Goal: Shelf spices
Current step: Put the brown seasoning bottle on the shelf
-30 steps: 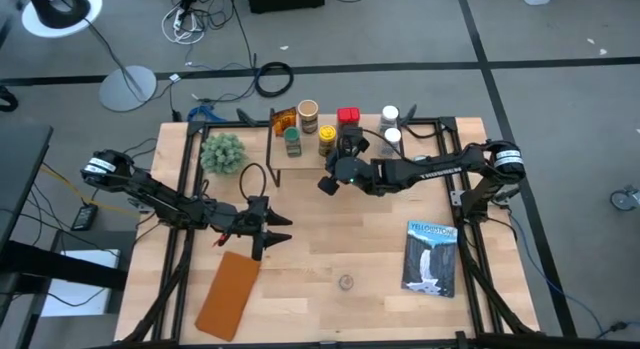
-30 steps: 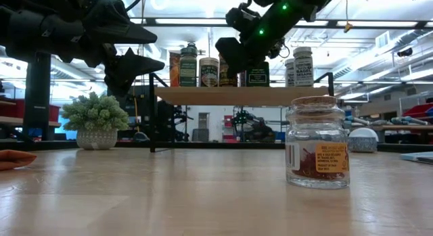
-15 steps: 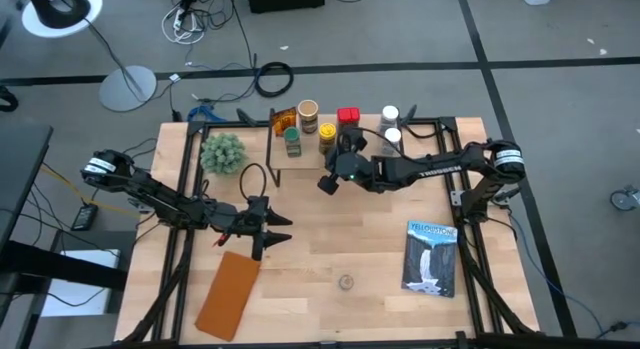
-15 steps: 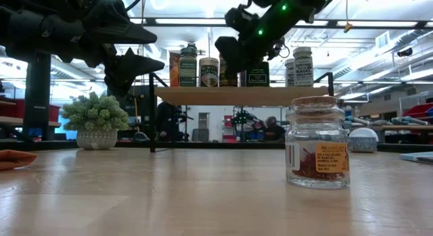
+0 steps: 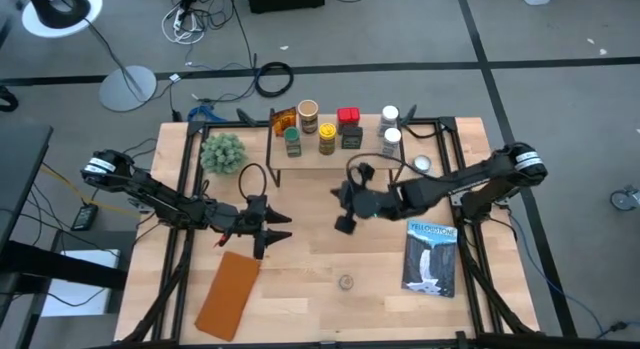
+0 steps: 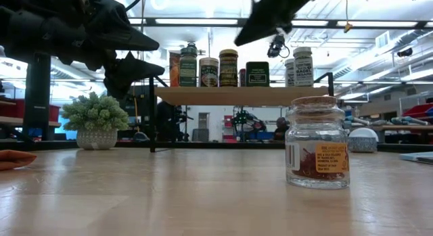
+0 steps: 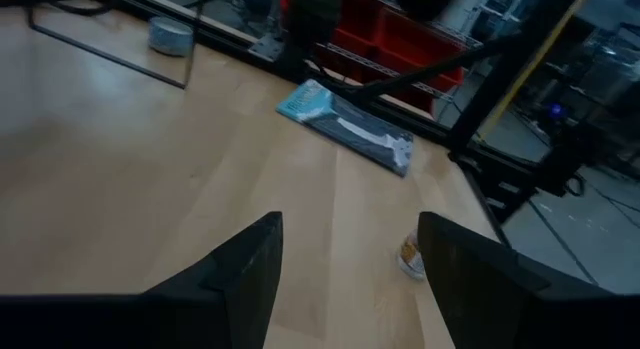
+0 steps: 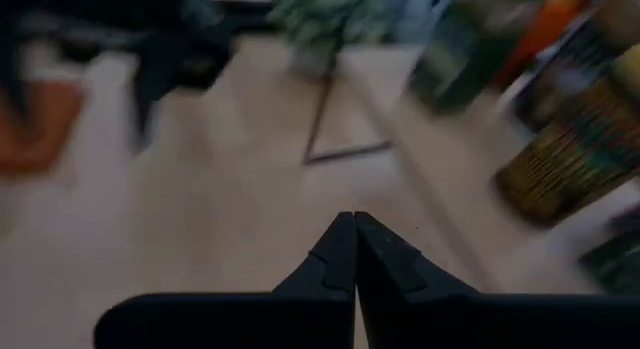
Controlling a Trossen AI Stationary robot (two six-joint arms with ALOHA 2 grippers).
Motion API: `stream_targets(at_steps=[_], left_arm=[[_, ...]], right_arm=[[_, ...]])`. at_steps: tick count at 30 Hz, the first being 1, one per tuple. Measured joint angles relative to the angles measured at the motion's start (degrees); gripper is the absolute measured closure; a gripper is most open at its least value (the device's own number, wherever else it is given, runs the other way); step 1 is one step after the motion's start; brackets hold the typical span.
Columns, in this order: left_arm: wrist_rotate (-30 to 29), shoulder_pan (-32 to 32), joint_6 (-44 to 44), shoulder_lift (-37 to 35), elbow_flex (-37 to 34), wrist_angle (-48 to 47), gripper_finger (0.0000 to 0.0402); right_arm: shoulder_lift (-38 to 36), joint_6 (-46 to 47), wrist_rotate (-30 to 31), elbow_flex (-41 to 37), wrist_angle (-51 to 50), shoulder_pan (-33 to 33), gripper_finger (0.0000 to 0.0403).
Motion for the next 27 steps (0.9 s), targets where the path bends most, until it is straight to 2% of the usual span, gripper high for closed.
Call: stream_targets(at_steps=[5, 9, 15, 22, 27], left_arm=[[-3.5, 0.0, 0.5, 0.0, 0.0, -0.2, 0.0165], [-3.7, 0.0, 4.5, 0.3, 0.0, -0.4, 0.0165], [-4.1, 0.0, 6.0, 0.3, 0.8, -0.4, 0.0172], [-3.5, -0.1, 3.5, 0.6, 5.3, -11.4, 0.0202], [-3.4, -1.2, 2.9, 4.6, 9.0, -14.8, 0.0231]], right_arm=[[-1.1, 9.7, -2.6, 0.0, -9.8, 4.9, 0.0402], [-1.1, 18.2, -2.5, 0.0, -18.2, 8.5, 0.0402], [-1.1, 28.2, -2.3, -0.3, -27.2, 13.9, 0.0402], [-1.1, 38.4, -2.4, -8.0, -24.9, 19.8, 0.0402], [-1.1, 46.0, -2.4, -15.3, -14.9, 23.8, 0.0402]])
